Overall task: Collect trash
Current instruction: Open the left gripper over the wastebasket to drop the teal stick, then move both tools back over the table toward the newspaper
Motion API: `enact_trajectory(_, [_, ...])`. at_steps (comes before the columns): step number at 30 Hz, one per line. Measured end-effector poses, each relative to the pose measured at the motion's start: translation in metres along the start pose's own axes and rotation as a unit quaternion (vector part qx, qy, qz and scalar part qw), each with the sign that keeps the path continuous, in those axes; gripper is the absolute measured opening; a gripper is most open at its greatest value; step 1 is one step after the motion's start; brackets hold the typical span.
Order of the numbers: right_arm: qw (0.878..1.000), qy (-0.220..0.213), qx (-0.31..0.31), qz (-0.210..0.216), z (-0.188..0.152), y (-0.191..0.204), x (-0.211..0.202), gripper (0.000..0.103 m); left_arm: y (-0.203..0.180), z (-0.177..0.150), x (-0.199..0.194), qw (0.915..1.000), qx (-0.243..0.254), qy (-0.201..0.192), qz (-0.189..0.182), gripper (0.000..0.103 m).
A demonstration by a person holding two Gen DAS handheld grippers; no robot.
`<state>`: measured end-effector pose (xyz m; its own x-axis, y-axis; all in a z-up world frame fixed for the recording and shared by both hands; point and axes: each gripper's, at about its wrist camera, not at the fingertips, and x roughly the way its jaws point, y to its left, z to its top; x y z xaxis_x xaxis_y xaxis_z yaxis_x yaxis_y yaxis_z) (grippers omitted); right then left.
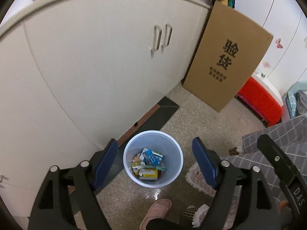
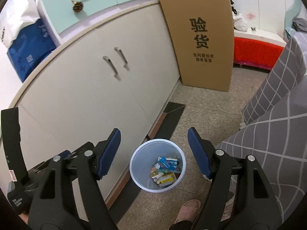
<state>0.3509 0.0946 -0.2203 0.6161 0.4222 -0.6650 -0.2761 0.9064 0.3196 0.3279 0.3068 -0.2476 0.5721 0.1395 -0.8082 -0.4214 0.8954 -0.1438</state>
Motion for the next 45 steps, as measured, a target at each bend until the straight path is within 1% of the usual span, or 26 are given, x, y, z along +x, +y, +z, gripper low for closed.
enact_trajectory(4, [1.0,-0.019,-0.001,0.013,0.003,0.006,-0.032,0.073,0.0,0.003,-0.036,0.9997,-0.004,-0.025,-0.003,0.078])
enact_trajectory(8, [0.999,-0.043,0.002,0.024,0.009,0.007,-0.068,0.074,-0.006,0.004,-0.075,0.9984,-0.01,-0.053,-0.014,0.078])
enact_trajectory(11, [0.998,-0.059,0.01,0.034,0.014,0.002,-0.101,0.075,-0.018,0.0,-0.113,0.9962,-0.007,-0.083,-0.026,0.08])
enact_trajectory(14, [0.996,-0.077,0.021,0.037,0.016,-0.009,-0.134,0.076,-0.036,-0.005,-0.142,0.9938,0.004,-0.102,-0.043,0.081])
enact_trajectory(17, [0.994,-0.098,0.031,0.032,0.018,-0.027,-0.17,0.076,-0.065,-0.014,-0.17,0.9909,0.03,-0.118,-0.057,0.082])
enact_trajectory(20, [0.992,-0.115,0.04,0.019,0.018,-0.053,-0.207,0.078,-0.108,-0.029,-0.194,0.9861,0.076,-0.131,-0.07,0.082])
enact_trajectory(22, [0.991,-0.127,0.051,-0.001,0.014,-0.077,-0.233,0.08,-0.142,-0.043,-0.208,0.9809,0.113,-0.136,-0.081,0.082])
enact_trajectory(24, [0.989,-0.135,0.063,-0.015,0.01,-0.101,-0.253,0.08,-0.178,-0.059,-0.218,0.9744,0.152,-0.136,-0.094,0.082])
enact_trajectory(25, [0.987,-0.141,0.07,-0.033,0.007,-0.118,-0.267,0.081,-0.199,-0.068,-0.223,0.9706,0.173,-0.133,-0.102,0.083])
enact_trajectory(26, [0.985,-0.145,0.075,-0.047,0.003,-0.132,-0.278,0.082,-0.21,-0.075,-0.225,0.9683,0.183,-0.132,-0.108,0.083])
enact_trajectory(28, [0.982,-0.151,0.086,-0.069,-0.004,-0.156,-0.295,0.083,-0.25,-0.093,-0.232,0.9603,0.217,-0.126,-0.121,0.083])
enact_trajectory(29, [0.98,-0.153,0.095,-0.085,-0.008,-0.172,-0.305,0.084,-0.26,-0.098,-0.234,0.958,0.227,-0.125,-0.124,0.083])
enact_trajectory(32, [0.972,-0.157,0.115,-0.131,-0.021,-0.214,-0.331,0.086,-0.313,-0.126,-0.242,0.9438,0.276,-0.115,-0.14,0.084])
enact_trajectory(34, [0.966,-0.161,0.131,-0.153,-0.03,-0.239,-0.345,0.086,-0.343,-0.143,-0.242,0.9337,0.305,-0.099,-0.159,0.084])
enact_trajectory(35, [0.963,-0.159,0.143,-0.164,-0.035,-0.254,-0.352,0.087,-0.356,-0.15,-0.242,0.929,0.319,-0.095,-0.163,0.084])
enact_trajectory(37, [0.96,-0.149,0.17,-0.165,-0.043,-0.285,-0.361,0.087,-0.389,-0.169,-0.24,0.9163,0.356,-0.093,-0.157,0.084])
enact_trajectory(38, [0.959,-0.146,0.181,-0.164,-0.048,-0.295,-0.364,0.087,-0.4,-0.175,-0.239,0.9128,0.367,-0.092,-0.154,0.084])
enact_trajectory(41, [0.952,-0.134,0.211,-0.176,-0.059,-0.332,-0.373,0.087,-0.434,-0.196,-0.232,0.8995,0.402,-0.086,-0.147,0.084])
enact_trajectory(42, [0.951,-0.132,0.217,-0.178,-0.061,-0.338,-0.374,0.087,-0.447,-0.205,-0.228,0.8932,0.42,-0.084,-0.138,0.084])
enact_trajectory(45, [0.95,-0.126,0.231,-0.171,-0.067,-0.358,-0.375,0.087,-0.474,-0.22,-0.214,0.8811,0.454,-0.077,-0.107,0.084])
